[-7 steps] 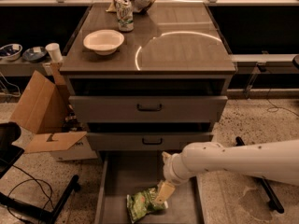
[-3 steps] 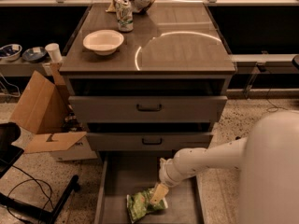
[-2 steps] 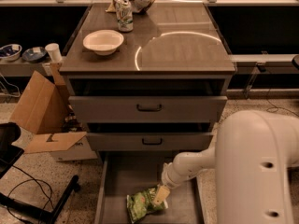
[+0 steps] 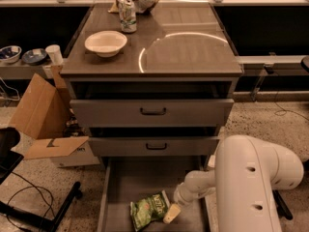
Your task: Pick green jalapeno chip bag from bottom drawer and place on counter
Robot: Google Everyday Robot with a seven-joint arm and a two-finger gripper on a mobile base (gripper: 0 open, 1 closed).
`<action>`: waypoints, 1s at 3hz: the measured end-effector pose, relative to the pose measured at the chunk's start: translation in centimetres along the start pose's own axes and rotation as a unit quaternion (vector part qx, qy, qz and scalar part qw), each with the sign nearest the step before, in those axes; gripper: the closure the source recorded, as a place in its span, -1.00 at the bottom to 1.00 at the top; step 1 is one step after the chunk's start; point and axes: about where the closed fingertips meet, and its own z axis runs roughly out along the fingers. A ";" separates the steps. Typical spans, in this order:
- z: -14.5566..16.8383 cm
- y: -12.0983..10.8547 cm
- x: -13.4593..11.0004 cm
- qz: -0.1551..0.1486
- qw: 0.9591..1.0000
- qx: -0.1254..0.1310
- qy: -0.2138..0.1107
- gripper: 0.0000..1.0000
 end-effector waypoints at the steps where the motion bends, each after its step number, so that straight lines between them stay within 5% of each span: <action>1: 4.1 0.3 1.5 0.024 0.999 -0.007 -0.039 -1.00; 2: 7.1 0.3 0.8 0.028 0.997 -0.015 -0.075 -1.00; 3: 9.4 0.3 -0.7 0.024 0.994 -0.026 -0.104 -0.65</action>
Offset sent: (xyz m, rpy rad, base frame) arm 0.0078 0.0418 -0.0957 0.2410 -0.0467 -0.0889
